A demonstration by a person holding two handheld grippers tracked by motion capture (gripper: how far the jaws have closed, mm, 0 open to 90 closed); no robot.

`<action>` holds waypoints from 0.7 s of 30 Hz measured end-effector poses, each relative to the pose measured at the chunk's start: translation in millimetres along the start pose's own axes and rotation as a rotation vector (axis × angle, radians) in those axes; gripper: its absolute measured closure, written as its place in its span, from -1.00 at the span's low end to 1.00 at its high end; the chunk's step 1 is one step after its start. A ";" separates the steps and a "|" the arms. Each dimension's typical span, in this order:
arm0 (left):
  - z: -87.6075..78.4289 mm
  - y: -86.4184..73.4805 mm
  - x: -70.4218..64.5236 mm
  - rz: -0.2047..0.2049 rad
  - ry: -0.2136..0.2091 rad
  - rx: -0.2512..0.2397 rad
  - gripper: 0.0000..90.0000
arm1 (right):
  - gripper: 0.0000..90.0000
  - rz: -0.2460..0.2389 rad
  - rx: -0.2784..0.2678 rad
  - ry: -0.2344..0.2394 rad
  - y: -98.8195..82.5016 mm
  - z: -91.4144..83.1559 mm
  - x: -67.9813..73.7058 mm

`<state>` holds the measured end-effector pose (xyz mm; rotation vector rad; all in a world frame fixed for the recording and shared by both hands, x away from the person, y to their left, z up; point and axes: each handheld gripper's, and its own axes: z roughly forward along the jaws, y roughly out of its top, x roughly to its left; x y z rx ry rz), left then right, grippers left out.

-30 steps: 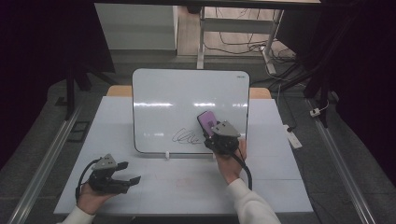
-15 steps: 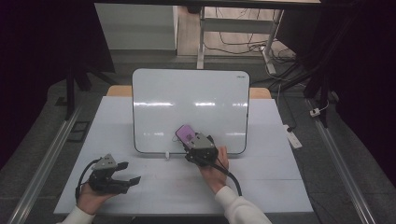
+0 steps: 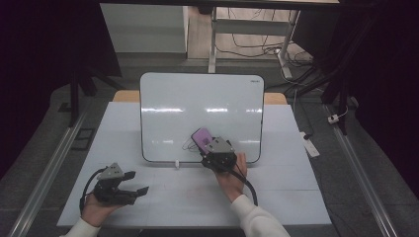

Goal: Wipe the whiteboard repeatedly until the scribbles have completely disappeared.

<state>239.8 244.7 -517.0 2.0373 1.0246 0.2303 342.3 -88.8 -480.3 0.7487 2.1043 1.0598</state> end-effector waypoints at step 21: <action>-1.5 0.3 0.3 0.002 0.002 -0.007 -0.56 | -0.09 0.028 -0.018 -0.073 3.4 -2.6 -13.5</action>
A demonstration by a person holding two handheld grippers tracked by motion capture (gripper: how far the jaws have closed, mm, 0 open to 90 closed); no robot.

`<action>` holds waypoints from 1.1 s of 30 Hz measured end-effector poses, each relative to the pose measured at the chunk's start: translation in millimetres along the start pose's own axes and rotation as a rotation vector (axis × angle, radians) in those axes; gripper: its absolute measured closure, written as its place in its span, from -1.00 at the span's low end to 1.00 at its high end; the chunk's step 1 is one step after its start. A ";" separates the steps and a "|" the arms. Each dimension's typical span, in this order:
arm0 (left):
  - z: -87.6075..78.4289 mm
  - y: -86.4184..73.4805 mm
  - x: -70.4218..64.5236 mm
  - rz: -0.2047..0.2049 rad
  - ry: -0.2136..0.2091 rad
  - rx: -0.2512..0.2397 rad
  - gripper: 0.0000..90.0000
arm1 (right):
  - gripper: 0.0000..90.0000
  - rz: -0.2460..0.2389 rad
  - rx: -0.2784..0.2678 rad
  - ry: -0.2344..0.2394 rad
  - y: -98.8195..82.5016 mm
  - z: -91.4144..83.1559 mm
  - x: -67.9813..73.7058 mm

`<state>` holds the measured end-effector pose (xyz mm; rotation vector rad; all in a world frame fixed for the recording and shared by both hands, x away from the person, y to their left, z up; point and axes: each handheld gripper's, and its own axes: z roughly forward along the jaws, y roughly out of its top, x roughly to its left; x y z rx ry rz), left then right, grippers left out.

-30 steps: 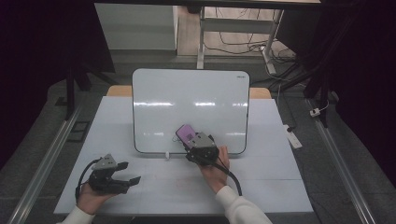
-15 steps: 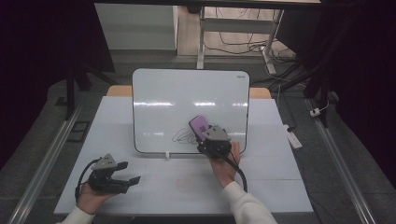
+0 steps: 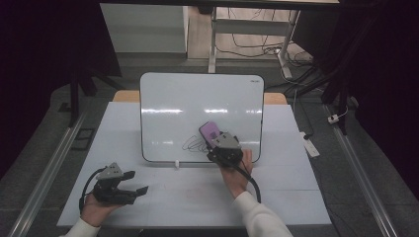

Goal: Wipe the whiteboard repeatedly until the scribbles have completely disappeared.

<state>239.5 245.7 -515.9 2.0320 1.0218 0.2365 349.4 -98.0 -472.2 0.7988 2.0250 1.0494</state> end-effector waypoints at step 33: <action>-3.0 -0.6 2.5 -0.011 0.000 -0.008 -0.56 | -0.09 0.069 -0.018 0.047 12.0 3.6 -6.4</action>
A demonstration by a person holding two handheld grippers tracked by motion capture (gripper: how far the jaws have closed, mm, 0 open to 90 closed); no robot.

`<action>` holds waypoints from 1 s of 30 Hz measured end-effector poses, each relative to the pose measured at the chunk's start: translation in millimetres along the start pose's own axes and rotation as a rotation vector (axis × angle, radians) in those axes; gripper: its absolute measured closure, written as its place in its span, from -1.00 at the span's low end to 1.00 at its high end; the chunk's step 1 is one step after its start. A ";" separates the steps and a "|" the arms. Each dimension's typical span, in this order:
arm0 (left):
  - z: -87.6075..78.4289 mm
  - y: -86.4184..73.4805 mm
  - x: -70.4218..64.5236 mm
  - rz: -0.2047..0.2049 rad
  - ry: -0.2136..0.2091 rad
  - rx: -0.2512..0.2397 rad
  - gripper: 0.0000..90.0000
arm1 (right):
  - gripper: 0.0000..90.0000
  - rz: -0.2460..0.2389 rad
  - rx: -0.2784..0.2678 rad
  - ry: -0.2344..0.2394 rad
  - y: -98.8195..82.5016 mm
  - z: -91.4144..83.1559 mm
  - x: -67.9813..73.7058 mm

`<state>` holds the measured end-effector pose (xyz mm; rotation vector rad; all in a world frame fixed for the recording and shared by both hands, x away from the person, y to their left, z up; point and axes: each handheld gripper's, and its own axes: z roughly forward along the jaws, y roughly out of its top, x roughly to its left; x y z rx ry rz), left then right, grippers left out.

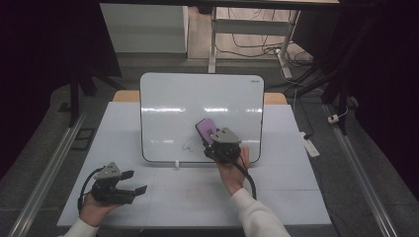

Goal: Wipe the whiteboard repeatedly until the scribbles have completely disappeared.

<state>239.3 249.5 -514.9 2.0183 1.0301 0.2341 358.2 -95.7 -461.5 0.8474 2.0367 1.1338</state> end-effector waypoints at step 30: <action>-0.7 -0.3 0.2 0.002 -0.001 -0.001 -0.56 | -0.09 -0.141 0.070 0.184 -3.6 26.2 71.7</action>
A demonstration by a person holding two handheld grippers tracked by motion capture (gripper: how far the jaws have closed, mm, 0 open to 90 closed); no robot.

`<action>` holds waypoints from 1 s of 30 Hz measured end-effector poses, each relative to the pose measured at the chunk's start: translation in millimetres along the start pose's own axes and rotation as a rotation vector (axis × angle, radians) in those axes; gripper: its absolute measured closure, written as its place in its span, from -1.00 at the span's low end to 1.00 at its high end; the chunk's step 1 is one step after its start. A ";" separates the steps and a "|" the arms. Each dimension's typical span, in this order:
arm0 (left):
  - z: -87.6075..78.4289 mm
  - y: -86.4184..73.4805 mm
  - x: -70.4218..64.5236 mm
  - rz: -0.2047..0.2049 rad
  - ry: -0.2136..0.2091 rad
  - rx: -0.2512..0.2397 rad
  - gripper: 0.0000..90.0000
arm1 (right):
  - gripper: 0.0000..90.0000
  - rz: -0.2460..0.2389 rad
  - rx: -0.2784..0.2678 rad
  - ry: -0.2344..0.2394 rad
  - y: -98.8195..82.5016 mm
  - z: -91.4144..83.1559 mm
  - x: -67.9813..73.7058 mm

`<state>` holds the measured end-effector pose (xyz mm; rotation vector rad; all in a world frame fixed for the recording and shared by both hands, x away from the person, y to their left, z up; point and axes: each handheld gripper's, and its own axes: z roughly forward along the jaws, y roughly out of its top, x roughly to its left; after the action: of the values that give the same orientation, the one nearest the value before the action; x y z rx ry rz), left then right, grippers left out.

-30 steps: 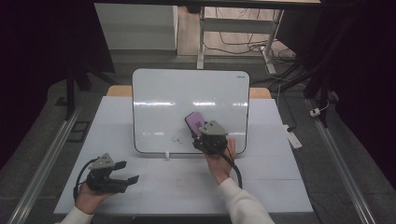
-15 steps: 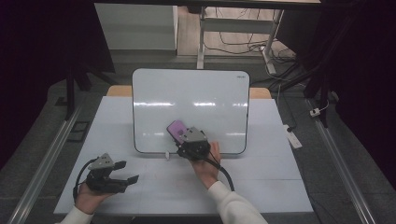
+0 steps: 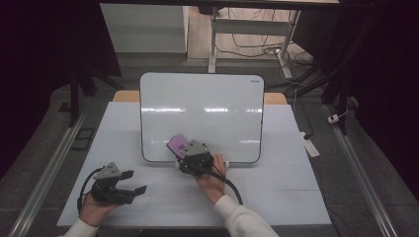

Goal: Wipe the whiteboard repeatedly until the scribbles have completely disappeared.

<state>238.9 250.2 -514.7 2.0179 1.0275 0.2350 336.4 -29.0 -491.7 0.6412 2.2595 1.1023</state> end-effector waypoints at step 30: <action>-0.9 -0.2 1.5 0.000 0.005 -0.003 -0.56 | -0.09 -0.001 -0.004 0.050 3.8 9.4 10.4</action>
<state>239.3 251.9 -514.6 2.0160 1.0299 0.2418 335.5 -15.2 -496.1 0.6177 2.2985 1.1342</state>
